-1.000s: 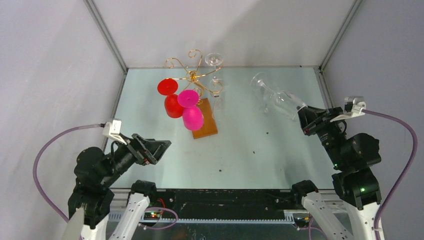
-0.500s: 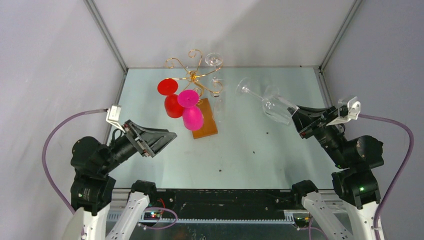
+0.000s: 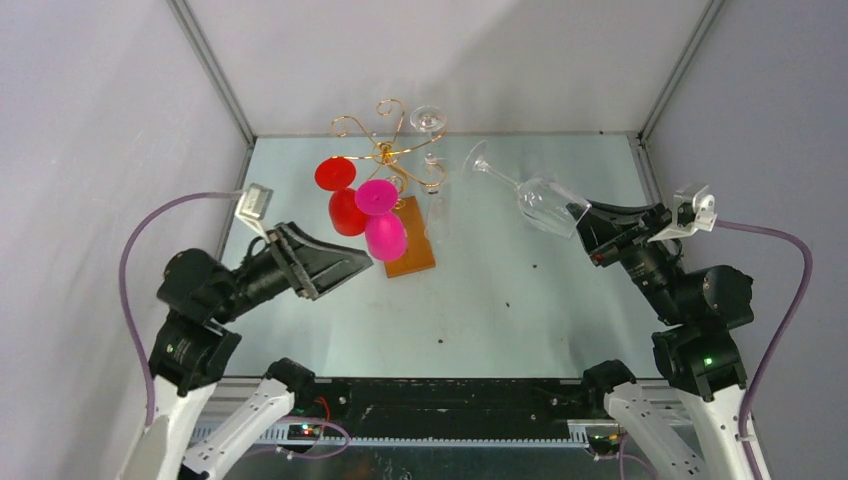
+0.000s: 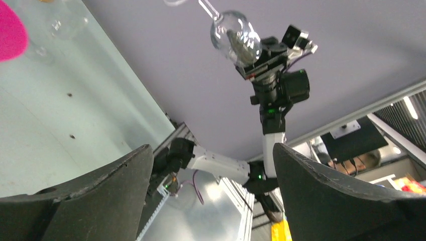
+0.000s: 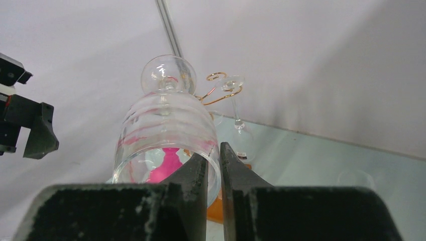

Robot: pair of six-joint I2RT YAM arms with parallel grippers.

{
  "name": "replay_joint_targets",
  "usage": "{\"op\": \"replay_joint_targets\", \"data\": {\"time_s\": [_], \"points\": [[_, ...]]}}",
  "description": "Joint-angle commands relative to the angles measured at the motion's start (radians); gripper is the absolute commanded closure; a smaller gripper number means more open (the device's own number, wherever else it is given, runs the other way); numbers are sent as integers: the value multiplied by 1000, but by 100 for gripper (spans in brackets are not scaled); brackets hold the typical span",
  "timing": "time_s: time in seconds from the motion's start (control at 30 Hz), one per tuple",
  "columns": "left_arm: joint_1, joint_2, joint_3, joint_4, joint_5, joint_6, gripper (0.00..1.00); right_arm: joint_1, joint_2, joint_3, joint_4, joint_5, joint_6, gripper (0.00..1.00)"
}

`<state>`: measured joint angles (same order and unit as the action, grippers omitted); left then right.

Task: Place the wine glass upside down on the wine glass rack
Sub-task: Turn the wine glass upside down at the wine rack.

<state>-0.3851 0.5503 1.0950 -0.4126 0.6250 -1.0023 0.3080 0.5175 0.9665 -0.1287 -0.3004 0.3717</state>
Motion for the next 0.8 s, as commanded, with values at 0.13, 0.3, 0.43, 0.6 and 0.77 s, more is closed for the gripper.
{"op": "replay_joint_targets", "data": {"time_s": [0.13,0.3,0.43,0.6,0.77], "points": [[-303,152,40,24,-294,46,7,187,114,133,-7,309,-153,100],[-392,198,39,82,-358,15,8,499,176,144,71,739,-338,100],[-422,225,51,130,-396,-5,10,784,250,139,327,1061,-711,100],[-429,245,73,170,-426,-22,16,1023,352,74,845,1240,-1171,100],[-430,237,53,256,-479,-70,17,1167,481,54,1304,1261,-1471,100]]}}
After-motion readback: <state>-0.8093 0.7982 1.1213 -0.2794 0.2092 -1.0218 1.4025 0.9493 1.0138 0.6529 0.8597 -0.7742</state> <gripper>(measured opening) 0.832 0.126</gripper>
